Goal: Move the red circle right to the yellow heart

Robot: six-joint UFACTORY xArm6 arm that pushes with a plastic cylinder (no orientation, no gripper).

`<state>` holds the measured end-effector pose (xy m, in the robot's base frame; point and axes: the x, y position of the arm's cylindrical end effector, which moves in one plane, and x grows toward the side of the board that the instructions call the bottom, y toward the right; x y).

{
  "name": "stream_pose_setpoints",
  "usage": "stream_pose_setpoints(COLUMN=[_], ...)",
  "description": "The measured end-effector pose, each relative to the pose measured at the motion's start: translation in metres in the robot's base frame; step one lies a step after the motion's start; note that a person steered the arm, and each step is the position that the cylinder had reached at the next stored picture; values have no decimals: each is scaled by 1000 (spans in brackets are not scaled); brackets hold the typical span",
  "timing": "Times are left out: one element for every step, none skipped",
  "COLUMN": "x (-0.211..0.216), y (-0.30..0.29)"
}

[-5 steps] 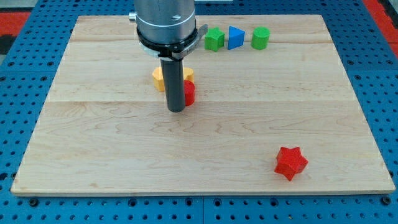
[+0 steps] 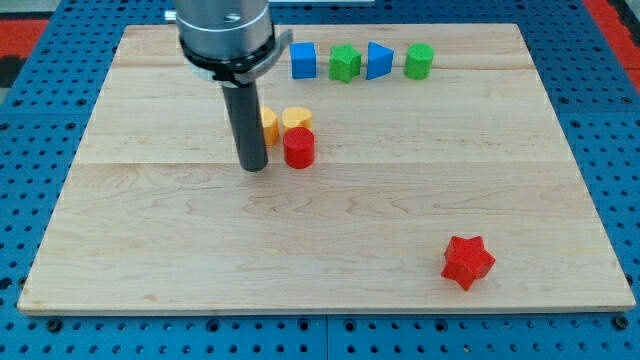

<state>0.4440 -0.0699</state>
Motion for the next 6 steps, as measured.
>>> stream_pose_setpoints(x=[0,0,0,-5,-4,-12], y=[32,57,81,94,95,107])
